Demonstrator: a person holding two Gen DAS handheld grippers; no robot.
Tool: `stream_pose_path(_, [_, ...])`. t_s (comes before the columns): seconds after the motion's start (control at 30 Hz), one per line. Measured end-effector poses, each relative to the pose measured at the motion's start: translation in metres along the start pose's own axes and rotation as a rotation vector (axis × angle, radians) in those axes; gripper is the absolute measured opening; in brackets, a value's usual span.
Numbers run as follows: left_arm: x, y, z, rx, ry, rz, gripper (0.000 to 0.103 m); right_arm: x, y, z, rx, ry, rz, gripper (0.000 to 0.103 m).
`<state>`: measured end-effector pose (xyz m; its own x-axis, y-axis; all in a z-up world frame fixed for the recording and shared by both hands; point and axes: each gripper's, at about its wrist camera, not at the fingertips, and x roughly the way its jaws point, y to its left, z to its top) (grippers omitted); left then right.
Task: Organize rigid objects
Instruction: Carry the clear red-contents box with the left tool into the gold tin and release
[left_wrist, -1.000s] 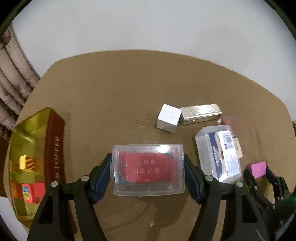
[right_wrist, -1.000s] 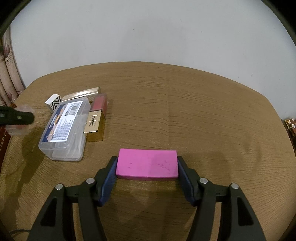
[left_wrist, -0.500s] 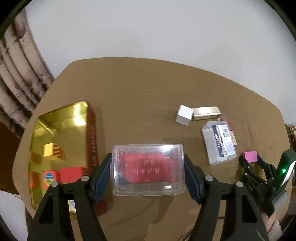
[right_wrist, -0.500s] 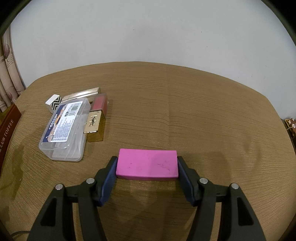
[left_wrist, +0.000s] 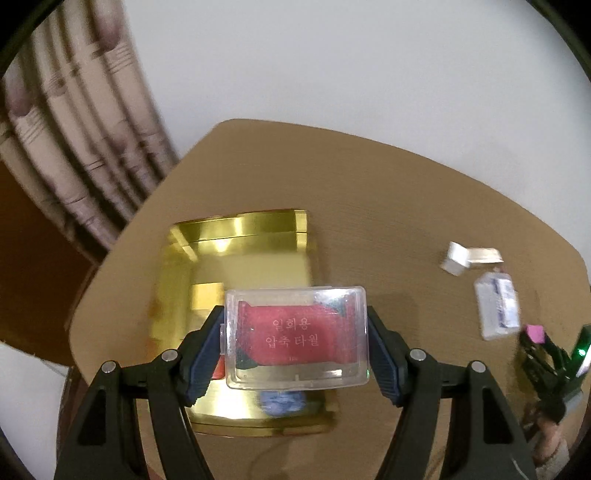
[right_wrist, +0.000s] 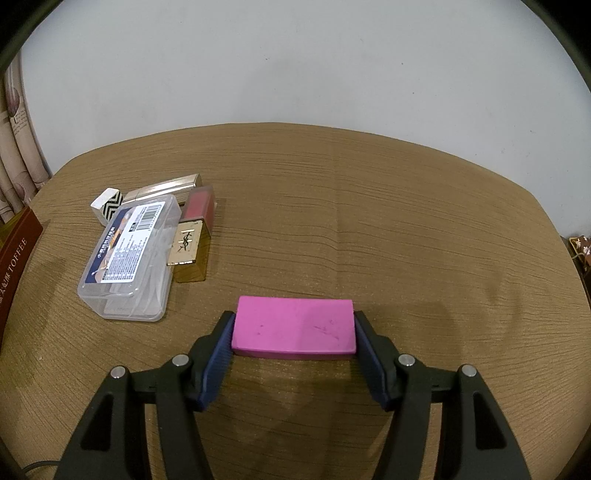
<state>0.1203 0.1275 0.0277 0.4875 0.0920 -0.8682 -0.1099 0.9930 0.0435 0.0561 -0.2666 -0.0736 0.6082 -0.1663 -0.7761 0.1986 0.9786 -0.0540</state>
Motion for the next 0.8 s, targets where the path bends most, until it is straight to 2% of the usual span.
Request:
stream_pose_path(0.23, [0.037,0.046,-0.011,-0.063,0.072,0.062,0.067,-0.001,0.000,0.000,0.000,0.000,0.000,0.064])
stream_pose_path(0.37, [0.065,0.062,-0.019,-0.105,0.147,0.056,0.067,0.000,-0.001,0.000,0.002,0.000,-0.002,0.064])
stream_pose_path(0.8, [0.110,0.079,-0.012,-0.117,0.198,0.087,0.067,0.000,-0.001,0.000,0.003,0.000,-0.002,0.064])
